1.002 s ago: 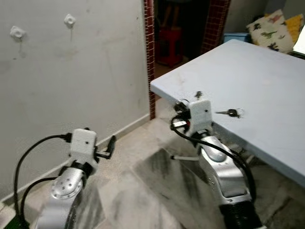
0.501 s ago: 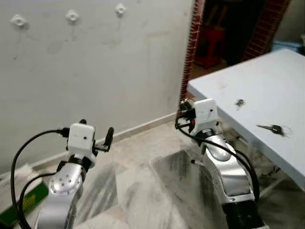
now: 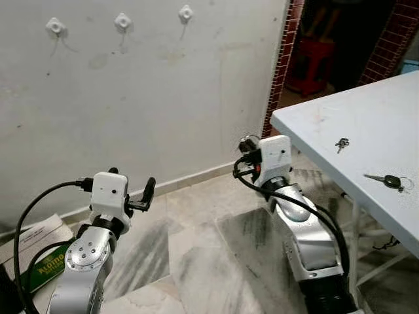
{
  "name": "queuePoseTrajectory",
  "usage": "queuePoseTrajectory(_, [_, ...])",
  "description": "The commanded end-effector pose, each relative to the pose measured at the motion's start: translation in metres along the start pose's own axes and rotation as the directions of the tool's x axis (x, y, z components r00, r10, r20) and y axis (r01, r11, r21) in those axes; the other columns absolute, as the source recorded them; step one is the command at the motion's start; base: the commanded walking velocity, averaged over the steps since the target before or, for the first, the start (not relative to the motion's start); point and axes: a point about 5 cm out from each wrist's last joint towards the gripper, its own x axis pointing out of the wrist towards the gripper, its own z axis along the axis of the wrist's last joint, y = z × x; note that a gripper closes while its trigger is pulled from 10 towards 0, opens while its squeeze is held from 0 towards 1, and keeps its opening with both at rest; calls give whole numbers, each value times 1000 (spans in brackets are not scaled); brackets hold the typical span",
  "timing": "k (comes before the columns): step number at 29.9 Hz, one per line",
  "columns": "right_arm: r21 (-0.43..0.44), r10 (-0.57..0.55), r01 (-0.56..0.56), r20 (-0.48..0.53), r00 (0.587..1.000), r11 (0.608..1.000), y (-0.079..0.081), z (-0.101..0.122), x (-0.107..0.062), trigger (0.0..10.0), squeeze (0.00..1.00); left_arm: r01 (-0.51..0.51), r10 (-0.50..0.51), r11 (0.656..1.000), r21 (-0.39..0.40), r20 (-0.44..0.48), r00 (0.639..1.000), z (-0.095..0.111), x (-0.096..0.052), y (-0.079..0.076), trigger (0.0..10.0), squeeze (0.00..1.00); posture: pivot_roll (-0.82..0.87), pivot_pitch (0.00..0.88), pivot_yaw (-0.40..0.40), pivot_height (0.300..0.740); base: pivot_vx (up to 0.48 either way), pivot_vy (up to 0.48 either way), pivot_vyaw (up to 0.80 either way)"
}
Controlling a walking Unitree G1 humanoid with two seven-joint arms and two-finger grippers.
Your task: Hang keys on a hook
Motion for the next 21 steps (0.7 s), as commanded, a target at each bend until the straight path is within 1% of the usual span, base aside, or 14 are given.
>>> queuePoseTrajectory(1, [-5, 19, -19, 36, 999, 1000, 3, 8, 2, 10000, 0, -14, 14, 1000, -2, 19, 1000, 4, -1, 6, 10000, 0, 130, 0, 21, 740, 337, 341, 0])
queuePoseTrajectory(21, [-19, 36, -35, 43, 998, 999, 6, 8, 1, 10000, 0, 8, -8, 1000, -23, 21, 1000, 3, 0, 0, 10000, 0, 127, 0, 16, 740, 336, 343, 0])
